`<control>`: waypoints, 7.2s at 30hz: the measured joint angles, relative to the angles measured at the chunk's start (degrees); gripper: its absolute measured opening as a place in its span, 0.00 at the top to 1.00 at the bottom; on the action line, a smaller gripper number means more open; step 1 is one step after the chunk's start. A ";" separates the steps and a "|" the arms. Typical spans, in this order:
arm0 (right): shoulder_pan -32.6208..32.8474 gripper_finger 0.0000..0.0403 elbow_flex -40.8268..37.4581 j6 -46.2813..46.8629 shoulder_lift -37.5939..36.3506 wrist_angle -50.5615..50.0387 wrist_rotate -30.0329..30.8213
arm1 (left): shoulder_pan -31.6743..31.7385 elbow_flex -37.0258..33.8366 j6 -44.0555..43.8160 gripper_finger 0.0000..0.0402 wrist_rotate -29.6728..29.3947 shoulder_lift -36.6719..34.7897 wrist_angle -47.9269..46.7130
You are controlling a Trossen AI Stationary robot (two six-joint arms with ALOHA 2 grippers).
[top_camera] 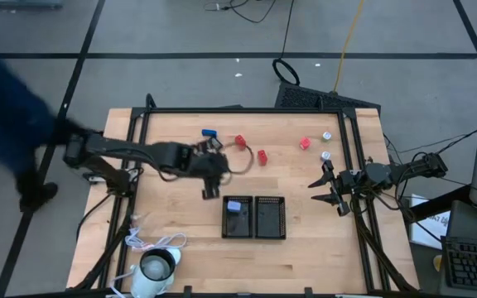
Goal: Pick & Place Office items
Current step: Put the bottom blue digital clock into the right black basket
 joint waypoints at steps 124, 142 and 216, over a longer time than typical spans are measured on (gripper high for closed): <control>-4.44 0.58 5.59 18.05 44.43 39.03 33.01 | 0.66 -39.91 28.71 0.62 -16.67 -13.70 64.07; -13.34 0.49 32.67 17.15 81.04 49.25 9.46 | -5.06 -20.44 39.90 0.62 -33.02 6.07 50.52; -6.83 0.87 31.34 5.43 76.49 38.90 -16.68 | 0.37 -43.89 5.46 0.45 0.15 -24.22 71.48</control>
